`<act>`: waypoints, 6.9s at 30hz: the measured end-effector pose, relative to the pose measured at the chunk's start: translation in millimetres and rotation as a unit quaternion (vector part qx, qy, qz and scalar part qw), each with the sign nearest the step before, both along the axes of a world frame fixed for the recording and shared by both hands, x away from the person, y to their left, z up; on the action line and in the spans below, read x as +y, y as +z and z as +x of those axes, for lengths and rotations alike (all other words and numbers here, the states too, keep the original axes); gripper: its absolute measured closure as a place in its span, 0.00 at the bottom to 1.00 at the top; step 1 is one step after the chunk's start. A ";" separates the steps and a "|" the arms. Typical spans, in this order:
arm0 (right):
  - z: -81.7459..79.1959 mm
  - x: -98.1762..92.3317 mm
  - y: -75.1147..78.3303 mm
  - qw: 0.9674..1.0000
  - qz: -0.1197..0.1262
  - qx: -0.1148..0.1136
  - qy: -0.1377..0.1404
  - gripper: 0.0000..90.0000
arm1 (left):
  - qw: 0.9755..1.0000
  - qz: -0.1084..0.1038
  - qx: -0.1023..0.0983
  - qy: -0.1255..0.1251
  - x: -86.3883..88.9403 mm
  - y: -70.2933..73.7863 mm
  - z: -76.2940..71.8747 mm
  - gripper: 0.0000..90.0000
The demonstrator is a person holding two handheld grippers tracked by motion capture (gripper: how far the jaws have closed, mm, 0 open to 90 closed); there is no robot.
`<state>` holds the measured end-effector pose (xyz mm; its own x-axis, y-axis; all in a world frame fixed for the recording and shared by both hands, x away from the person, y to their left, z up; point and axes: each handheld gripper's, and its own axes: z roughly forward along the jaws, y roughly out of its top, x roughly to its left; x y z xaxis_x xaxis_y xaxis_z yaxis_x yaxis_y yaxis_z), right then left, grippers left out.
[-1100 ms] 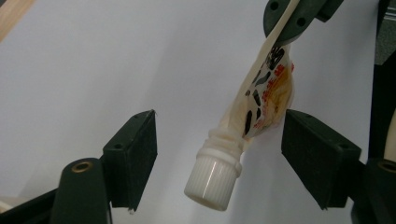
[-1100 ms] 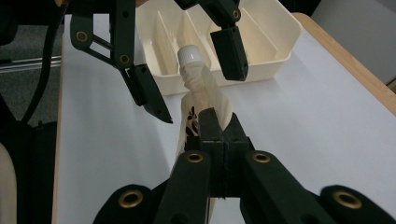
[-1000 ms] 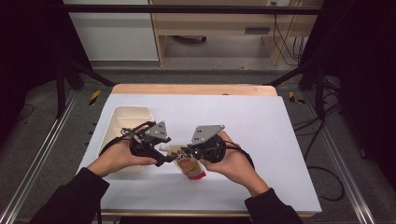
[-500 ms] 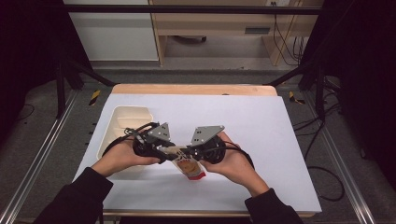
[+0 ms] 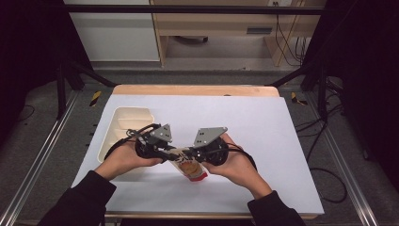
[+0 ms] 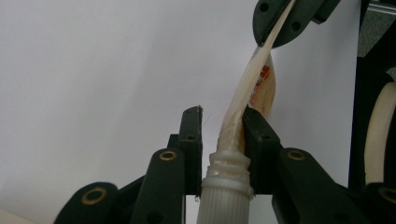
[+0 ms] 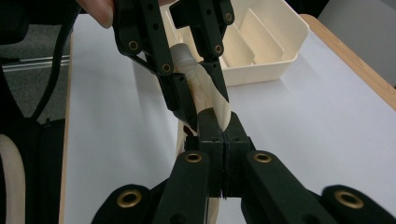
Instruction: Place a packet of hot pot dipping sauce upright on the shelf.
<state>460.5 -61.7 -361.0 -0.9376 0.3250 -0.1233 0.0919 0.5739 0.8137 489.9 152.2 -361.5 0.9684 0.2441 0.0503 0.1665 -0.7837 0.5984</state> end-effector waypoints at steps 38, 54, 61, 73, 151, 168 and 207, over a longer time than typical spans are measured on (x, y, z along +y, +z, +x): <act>-10.5 -90.8 -77.9 0.981 0.042 0.085 -0.168 0.07 | 0.999 0.030 -0.001 -0.023 -26.9 10.4 8.8 0.81; -9.9 -98.9 -80.6 0.982 0.047 0.075 -0.167 0.07 | 0.994 0.089 -0.039 -0.055 -41.3 46.4 8.0 0.82; -10.3 -100.7 -81.2 0.982 0.049 0.071 -0.170 0.07 | 0.992 0.106 -0.047 -0.057 -24.6 66.3 7.2 0.82; -12.0 -101.9 -82.7 0.979 0.036 0.063 -0.188 0.07 | 0.991 0.110 -0.064 -0.048 2.3 99.5 -1.2 0.82; -13.7 -104.2 -82.6 0.978 0.034 0.061 -0.197 0.06 | 0.991 0.120 -0.045 0.023 106.6 101.2 4.6 0.82; -13.4 -104.8 -82.8 0.978 0.033 0.060 -0.198 0.06 | 0.991 0.122 -0.040 0.026 117.5 94.5 2.3 0.82; -13.6 -103.5 -83.8 0.978 0.029 0.062 -0.196 0.06 | 0.992 0.122 -0.025 0.020 127.5 71.7 -1.5 0.82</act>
<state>446.9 -165.2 -444.8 -0.7456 0.6662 0.0123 0.3953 0.4274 0.8131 488.4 279.7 -289.8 0.9530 0.2569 0.1605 0.1753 -0.8999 0.3994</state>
